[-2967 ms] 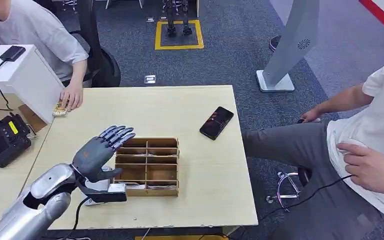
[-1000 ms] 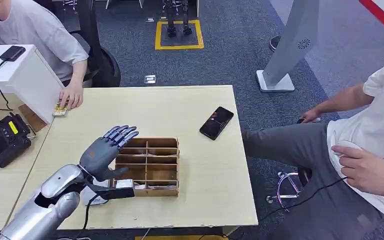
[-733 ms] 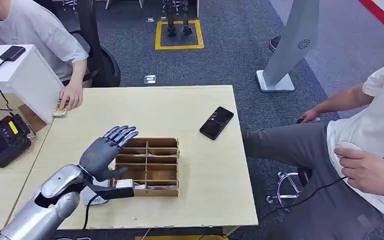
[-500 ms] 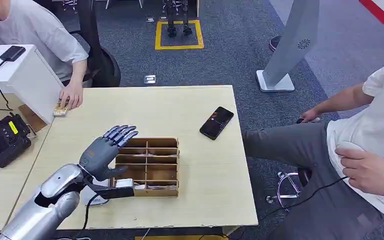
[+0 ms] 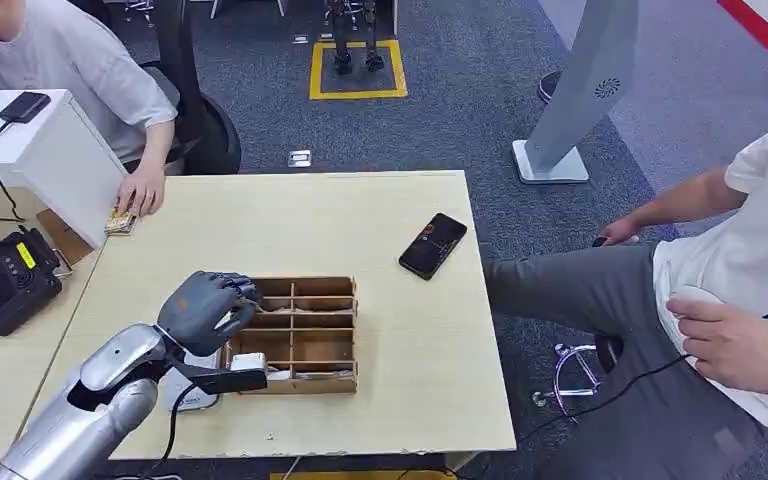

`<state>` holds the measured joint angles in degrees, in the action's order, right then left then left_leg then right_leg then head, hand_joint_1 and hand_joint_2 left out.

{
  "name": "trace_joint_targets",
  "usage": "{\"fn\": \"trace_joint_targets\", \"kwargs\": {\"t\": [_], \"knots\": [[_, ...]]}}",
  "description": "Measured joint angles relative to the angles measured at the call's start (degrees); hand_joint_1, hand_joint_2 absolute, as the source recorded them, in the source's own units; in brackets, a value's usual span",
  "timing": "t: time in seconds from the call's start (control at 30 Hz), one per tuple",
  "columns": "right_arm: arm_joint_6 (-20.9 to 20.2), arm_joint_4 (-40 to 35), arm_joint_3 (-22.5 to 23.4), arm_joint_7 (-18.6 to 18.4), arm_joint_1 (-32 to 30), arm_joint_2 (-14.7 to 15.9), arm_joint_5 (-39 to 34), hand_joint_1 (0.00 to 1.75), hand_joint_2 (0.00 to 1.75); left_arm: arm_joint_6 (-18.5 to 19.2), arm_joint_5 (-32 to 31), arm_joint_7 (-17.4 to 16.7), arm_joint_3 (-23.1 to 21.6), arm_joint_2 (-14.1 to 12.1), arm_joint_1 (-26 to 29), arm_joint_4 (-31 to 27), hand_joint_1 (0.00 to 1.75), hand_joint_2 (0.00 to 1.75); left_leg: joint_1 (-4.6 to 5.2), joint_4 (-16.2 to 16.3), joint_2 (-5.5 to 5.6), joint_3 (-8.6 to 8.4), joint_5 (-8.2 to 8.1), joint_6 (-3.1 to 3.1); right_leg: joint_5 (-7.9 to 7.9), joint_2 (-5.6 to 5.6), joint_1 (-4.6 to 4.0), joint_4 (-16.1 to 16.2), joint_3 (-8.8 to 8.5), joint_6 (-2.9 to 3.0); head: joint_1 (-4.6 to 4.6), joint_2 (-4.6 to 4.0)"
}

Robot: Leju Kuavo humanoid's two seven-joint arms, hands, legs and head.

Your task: Pass the card to the sensor for recognition and then transmit it.

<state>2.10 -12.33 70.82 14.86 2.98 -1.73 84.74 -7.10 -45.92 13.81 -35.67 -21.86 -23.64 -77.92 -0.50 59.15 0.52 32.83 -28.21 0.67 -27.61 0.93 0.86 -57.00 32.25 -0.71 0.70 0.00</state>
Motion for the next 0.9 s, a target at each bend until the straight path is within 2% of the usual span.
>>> {"fn": "trace_joint_targets", "kwargs": {"t": [0.53,0.67,0.73,0.8,0.9], "knots": [[0.11,0.00,0.33,0.72,0.02,0.00,-0.11,0.00,1.75,0.02,-0.07,-0.07,0.00,-0.02,0.00,0.07,1.75,1.75,0.00,0.00,0.01,0.00,0.00,0.00,0.00,0.00,0.00,0.00,0.00,0.00,-0.02,0.00],[0.11,0.00,0.35,0.70,0.01,0.00,-0.11,0.00,1.75,0.90,2.19,0.63,0.02,-0.42,-0.90,0.09,1.75,1.75,-0.01,0.01,0.01,0.00,0.01,-0.01,0.00,-0.01,-0.01,0.00,0.02,0.00,-0.02,0.00],[0.11,0.00,0.37,0.66,0.04,0.00,-0.13,0.00,1.75,3.20,6.13,0.66,0.02,-1.49,-4.38,-0.02,1.75,1.75,-0.08,0.05,0.08,0.06,0.06,-0.03,0.03,-0.06,-0.09,-0.01,0.04,0.01,0.00,0.00],[0.13,-0.02,0.44,0.66,0.06,0.02,-0.17,0.00,1.75,6.13,11.25,0.39,0.02,-3.41,-10.72,-0.37,1.75,1.75,-0.15,0.08,0.13,0.13,0.14,-0.08,0.13,-0.13,-0.15,-0.01,0.07,0.07,-0.02,0.00],[0.24,-0.15,0.57,0.68,0.05,0.24,-0.39,0.00,1.75,15.84,20.67,-2.14,0.92,-5.97,-25.93,-0.31,1.75,1.75,-0.23,0.08,0.14,0.47,0.30,-0.14,0.27,-0.15,-0.25,-0.01,0.31,0.12,0.00,0.00]]}}
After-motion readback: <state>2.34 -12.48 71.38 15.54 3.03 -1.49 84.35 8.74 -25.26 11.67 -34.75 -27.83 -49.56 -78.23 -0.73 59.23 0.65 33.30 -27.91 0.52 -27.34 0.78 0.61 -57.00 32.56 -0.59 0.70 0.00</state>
